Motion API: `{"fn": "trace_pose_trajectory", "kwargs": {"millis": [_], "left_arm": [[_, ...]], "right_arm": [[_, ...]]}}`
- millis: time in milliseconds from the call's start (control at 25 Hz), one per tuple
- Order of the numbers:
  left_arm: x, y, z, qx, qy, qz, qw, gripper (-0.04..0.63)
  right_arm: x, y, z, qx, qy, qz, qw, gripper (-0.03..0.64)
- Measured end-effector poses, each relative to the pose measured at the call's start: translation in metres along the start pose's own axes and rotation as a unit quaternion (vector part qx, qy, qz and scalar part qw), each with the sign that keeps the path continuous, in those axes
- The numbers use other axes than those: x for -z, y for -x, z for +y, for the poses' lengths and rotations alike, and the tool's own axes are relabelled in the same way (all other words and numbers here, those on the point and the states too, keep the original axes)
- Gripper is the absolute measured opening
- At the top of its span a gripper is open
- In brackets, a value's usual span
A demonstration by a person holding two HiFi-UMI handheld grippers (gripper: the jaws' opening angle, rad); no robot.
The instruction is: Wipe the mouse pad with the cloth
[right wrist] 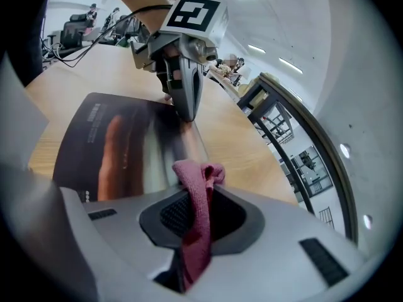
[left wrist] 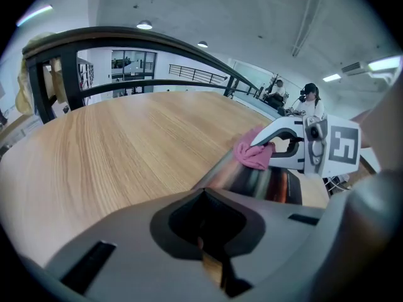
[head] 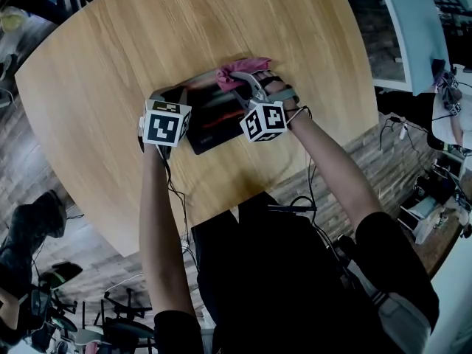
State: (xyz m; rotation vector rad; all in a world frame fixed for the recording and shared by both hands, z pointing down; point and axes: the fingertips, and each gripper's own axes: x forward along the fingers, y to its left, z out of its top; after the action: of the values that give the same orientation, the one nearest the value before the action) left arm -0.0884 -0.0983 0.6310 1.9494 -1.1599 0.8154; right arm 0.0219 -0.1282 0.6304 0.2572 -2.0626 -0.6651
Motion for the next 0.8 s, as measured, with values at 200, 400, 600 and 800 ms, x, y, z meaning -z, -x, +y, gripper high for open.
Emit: {"fn": "trace_pose_trajectory", "kwargs": {"millis": [200, 400, 600, 800], "left_arm": [[0.001, -0.001, 0.0, 0.0, 0.003, 0.0, 1.0, 0.023], [0.0, 0.0, 0.0, -0.005, 0.005, -0.004, 1.0, 0.023], [0.0, 0.0, 0.001, -0.003, 0.011, -0.006, 0.9999, 0.023], [-0.001, 0.0, 0.0, -0.004, 0.011, -0.009, 0.9999, 0.023]], "right_arm": [[0.001, 0.01, 0.013, -0.013, -0.025, -0.007, 1.0, 0.064], [0.003, 0.021, 0.027, -0.017, -0.04, -0.012, 0.999, 0.064], [0.007, 0.032, 0.038, -0.022, -0.063, -0.011, 0.998, 0.063], [0.013, 0.045, 0.051, -0.02, -0.09, -0.002, 0.996, 0.063]]}}
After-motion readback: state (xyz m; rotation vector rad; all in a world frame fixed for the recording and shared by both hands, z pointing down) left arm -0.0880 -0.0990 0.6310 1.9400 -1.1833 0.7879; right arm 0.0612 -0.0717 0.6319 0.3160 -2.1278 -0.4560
